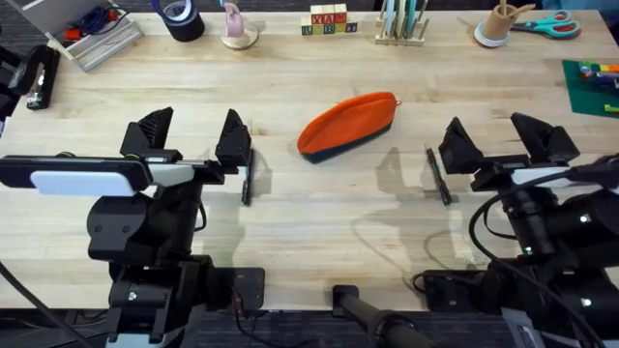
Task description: Unzip the bag, pick up the pens from the table one at a time and place them inside, then zip the bag closed.
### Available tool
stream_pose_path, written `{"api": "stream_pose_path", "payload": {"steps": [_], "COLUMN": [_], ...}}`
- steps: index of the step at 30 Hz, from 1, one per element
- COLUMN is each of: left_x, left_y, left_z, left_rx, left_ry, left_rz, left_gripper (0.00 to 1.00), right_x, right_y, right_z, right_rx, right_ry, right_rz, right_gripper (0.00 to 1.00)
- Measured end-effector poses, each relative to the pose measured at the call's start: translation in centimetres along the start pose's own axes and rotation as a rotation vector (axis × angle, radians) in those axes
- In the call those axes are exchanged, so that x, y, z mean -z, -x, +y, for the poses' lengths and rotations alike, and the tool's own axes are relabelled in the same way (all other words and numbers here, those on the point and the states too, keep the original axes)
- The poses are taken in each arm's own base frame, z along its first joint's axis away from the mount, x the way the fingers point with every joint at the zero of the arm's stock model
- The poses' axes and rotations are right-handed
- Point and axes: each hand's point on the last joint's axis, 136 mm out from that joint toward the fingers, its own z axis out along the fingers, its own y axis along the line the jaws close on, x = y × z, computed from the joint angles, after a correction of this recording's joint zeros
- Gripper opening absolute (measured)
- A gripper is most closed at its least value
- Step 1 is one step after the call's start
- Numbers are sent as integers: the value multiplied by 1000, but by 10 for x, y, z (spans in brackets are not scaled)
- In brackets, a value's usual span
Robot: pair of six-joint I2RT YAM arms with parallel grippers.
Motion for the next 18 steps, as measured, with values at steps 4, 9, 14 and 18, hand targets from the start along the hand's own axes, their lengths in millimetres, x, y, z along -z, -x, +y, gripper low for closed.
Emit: {"api": "stream_pose_path", "payload": {"steps": [4,9,14,18], "left_x": [0,0,0,0], "left_y": [0,0,1,1], "left_z": [0,0,1,1], "left_rx": [0,0,0,2], "left_ry": [0,0,4,8], "left_rz": [0,0,-5,-5], "left_gripper": [995,995,994,993], "right_x": [0,0,0,0], "right_y": [-2,-4,-4,-4], "right_z": [0,0,0,0], "right_rx": [0,-1,-1,7], "right_ry": [0,0,0,0], "right_rz": [10,19,19,18], "right_gripper": [997,997,997,997]}}
